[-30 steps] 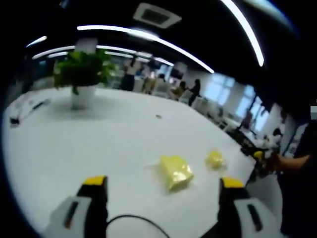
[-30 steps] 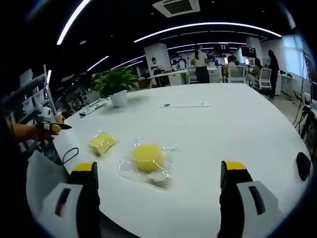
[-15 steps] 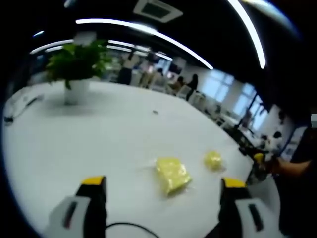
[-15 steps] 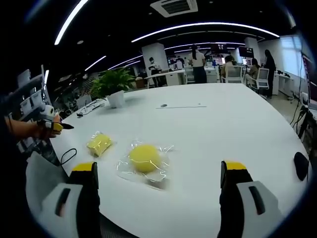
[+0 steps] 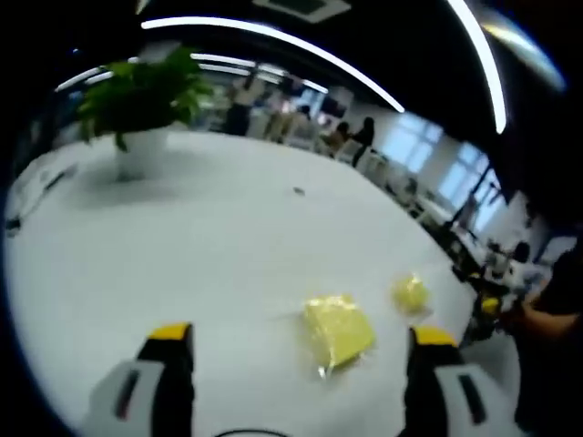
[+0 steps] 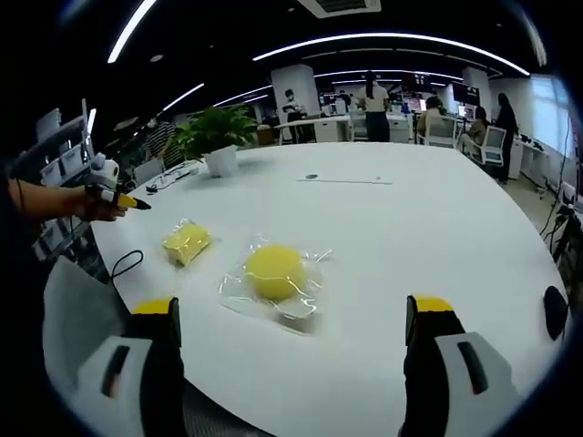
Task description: Compare the silicone blocks by pressing each to a similar depth, holding the contact briefly, and releasing to observe deformation and rebound differences across the visible hardness samples.
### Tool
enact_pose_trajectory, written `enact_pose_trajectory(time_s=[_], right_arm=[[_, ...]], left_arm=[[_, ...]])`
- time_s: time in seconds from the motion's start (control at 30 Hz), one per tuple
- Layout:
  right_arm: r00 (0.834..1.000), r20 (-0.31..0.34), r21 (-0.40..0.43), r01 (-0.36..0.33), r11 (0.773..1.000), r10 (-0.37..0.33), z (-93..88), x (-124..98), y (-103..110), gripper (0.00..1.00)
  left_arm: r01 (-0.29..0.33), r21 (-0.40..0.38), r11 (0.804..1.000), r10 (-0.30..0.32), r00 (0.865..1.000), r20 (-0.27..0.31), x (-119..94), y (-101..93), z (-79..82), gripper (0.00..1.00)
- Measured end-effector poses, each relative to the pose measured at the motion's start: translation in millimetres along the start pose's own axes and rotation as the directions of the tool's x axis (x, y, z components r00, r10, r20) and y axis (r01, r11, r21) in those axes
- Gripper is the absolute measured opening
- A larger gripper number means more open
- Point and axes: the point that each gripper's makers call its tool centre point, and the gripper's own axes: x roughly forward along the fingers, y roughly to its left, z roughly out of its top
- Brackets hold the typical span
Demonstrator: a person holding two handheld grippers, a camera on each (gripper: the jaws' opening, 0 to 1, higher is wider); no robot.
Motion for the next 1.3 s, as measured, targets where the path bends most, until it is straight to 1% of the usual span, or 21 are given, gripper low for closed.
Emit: enact_pose_trajectory(time_s=[0.03,0.07,0.23,0.33,0.5,0.57,0.6,0.63,0.67,0.7,0.77,0.83,0.87,0.9,0.97,1.1,1.13,1.17,1.23,1.27,1.3], right_arm=[[1.000,-0.002,0.004,-0.005,1.000,0.005,-0.3,0.3,0.9,0.96],[1.000,-0.001,0.005,-0.006,1.000,0.006,-0.2,0.5,1.3,0.96],[1.000,0.001,0.009,-0.026,1.000,0.026,1.4,3.0,9.3,0.96],[0.999,-0.006,0.009,-0.034,0.999,0.034,0.7,3.1,12.5,0.96],[0.999,-0.014,0.021,-0.039,0.999,0.039,-1.6,2.7,14.6,0.96],[0.999,-0.017,0.024,-0.036,0.999,0.036,-2.7,1.7,14.9,0.96],[0.999,-0.017,0.026,-0.035,0.999,0.035,-3.3,1.6,14.5,0.96],[0.999,-0.019,0.027,-0.033,0.999,0.034,-4.2,1.3,14.2,0.96],[0.999,-0.019,0.029,-0.033,0.999,0.033,-4.7,1.1,14.1,0.96],[0.999,-0.021,0.032,-0.032,0.999,0.033,-5.4,0.8,14.4,0.96],[0.999,-0.024,0.034,-0.029,0.999,0.030,-6.5,0.6,14.2,0.96],[0.999,-0.030,0.038,-0.029,0.999,0.030,-8.0,0.6,14.9,0.96],[0.999,-0.030,0.033,-0.026,0.999,0.027,-8.4,0.7,14.5,0.96],[0.999,-0.030,0.029,-0.025,0.999,0.026,-8.6,0.5,15.0,0.96],[0.999,-0.030,0.037,-0.027,0.999,0.028,-9.0,0.1,16.2,0.96],[0.998,-0.052,0.026,-0.029,0.999,0.030,-13.5,-2.0,17.4,0.96],[0.997,-0.074,0.006,-0.024,1.000,0.025,-17.1,-3.5,15.7,0.96],[0.997,-0.073,0.007,-0.027,1.000,0.027,-16.8,-3.4,16.1,0.96],[0.997,-0.074,0.014,-0.026,1.000,0.027,-16.7,-5.1,14.1,0.96],[0.997,-0.073,0.012,-0.021,1.000,0.022,-15.9,-6.4,12.5,0.96],[0.998,-0.067,0.016,-0.017,1.000,0.018,-14.3,-7.3,11.0,0.96]], left_arm=[[0.021,-0.008,1.000,-0.021,0.999,-0.037,4.4,1.2,-5.7,1.00],[0.022,-0.018,1.000,-0.023,0.999,-0.048,7.3,2.7,-7.1,1.00],[0.029,-0.045,0.999,-0.032,0.997,-0.065,21.5,12.7,-5.7,0.95],[0.050,-0.107,0.993,-0.059,0.995,-0.081,31.5,15.2,-5.1,0.92],[0.074,-0.146,0.986,-0.089,0.991,-0.099,47.7,19.1,-4.5,0.89],[0.087,-0.190,0.978,-0.110,0.988,-0.111,52.9,19.9,-5.4,0.88],[0.098,-0.186,0.978,-0.119,0.987,-0.108,56.1,20.4,-3.9,0.85],[0.150,-0.184,0.971,-0.171,0.980,-0.105,56.4,11.1,-3.1,0.78],[0.165,-0.207,0.964,-0.193,0.974,-0.120,59.0,9.6,-5.8,0.70],[0.159,-0.224,0.961,-0.192,0.973,-0.132,62.0,11.5,-8.0,0.68],[0.209,-0.237,0.949,-0.247,0.959,-0.141,66.2,4.1,-11.3,0.64],[0.183,-0.248,0.951,-0.224,0.964,-0.145,73.3,10.1,-14.6,0.63],[0.193,-0.257,0.947,-0.235,0.961,-0.144,75.0,9.8,-15.9,0.60],[0.212,-0.299,0.931,-0.264,0.953,-0.148,76.9,6.7,-19.3,0.56],[0.217,-0.323,0.921,-0.274,0.951,-0.142,83.0,10.4,-22.7,0.48],[0.234,-0.391,0.890,-0.310,0.940,-0.144,89.4,10.7,-31.3,0.29],[0.224,-0.391,0.893,-0.303,0.941,-0.151,91.8,12.7,-33.0,0.24],[0.223,-0.375,0.900,-0.297,0.943,-0.152,92.4,12.3,-32.4,0.20],[0.236,-0.372,0.898,-0.309,0.939,-0.149,94.4,10.1,-31.6,0.17],[0.254,-0.419,0.872,-0.348,0.923,-0.163,94.2,4.1,-34.4,0.16],[0.266,-0.423,0.866,-0.363,0.917,-0.167,96.5,5.5,-34.6,0.14]])
